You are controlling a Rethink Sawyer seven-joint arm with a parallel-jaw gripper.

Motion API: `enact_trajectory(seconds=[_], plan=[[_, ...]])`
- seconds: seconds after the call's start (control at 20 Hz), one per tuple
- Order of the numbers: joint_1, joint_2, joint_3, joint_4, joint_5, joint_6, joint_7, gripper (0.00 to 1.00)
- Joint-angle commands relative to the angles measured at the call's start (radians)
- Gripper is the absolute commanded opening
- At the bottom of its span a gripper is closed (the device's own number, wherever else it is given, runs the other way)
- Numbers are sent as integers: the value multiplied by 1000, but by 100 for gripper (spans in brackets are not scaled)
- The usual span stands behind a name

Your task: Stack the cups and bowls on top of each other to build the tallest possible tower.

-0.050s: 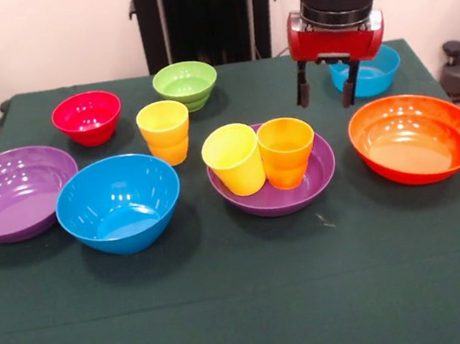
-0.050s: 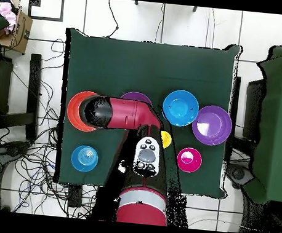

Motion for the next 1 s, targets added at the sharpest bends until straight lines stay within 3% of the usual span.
enact_trajectory(seconds=[0.05, 0.7, 1.0], plan=[[-8, 38, 83, 55, -21, 56, 31, 100], [-22, 23, 74, 39, -40, 155, -14, 100], [-65, 21, 80, -9, -61, 199, -74, 100]])
